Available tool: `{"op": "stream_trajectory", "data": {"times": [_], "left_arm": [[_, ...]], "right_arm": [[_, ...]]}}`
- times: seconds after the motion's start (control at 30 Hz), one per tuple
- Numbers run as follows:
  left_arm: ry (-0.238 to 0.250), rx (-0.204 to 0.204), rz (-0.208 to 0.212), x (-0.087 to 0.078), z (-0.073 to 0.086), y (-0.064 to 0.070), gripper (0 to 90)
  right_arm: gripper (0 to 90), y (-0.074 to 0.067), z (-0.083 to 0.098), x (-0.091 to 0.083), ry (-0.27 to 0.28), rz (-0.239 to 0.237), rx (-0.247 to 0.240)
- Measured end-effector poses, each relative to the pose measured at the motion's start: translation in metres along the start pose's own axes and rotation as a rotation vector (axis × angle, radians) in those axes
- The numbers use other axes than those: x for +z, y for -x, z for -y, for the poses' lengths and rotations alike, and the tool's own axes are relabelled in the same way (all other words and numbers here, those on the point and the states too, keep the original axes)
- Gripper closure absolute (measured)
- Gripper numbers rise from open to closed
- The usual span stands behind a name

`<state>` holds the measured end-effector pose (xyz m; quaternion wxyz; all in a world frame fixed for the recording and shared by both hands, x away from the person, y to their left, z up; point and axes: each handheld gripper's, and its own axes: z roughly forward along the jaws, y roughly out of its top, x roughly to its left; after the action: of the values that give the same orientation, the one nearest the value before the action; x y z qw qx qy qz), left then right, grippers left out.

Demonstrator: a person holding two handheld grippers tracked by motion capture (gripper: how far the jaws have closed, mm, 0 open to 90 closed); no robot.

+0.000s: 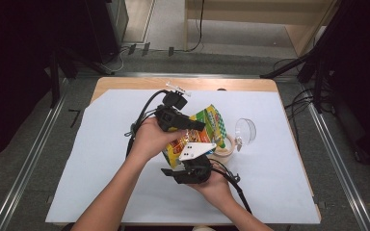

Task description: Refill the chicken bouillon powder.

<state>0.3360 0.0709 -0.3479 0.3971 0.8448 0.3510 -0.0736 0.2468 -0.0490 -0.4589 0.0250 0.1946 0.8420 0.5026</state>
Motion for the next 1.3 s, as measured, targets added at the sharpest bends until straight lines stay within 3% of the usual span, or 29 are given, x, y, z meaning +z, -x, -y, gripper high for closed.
{"op": "stream_trajectory", "data": {"times": [0.27, 0.53, 0.8, 0.97, 1.3], "left_arm": [[0.021, 0.001, 0.026, -0.001, 0.008, -0.003, 82.1], [0.013, -0.012, 0.056, -0.009, 0.017, -0.010, 84.4], [0.011, -0.011, 0.091, -0.014, 0.024, -0.015, 85.7], [0.010, 0.000, 0.096, -0.018, 0.026, -0.015, 86.2], [-0.011, 0.004, 0.102, -0.022, 0.033, -0.019, 86.5]], "right_arm": [[59.2, 0.000, 0.006, 0.002, -0.014, -0.001, -0.020], [56.8, -0.004, 0.011, 0.008, -0.044, 0.009, -0.049], [54.0, -0.006, 0.015, 0.010, -0.040, 0.020, -0.042], [53.3, -0.003, 0.019, 0.008, -0.017, 0.025, -0.008], [52.9, -0.001, 0.028, 0.003, -0.018, 0.051, 0.009]]}}
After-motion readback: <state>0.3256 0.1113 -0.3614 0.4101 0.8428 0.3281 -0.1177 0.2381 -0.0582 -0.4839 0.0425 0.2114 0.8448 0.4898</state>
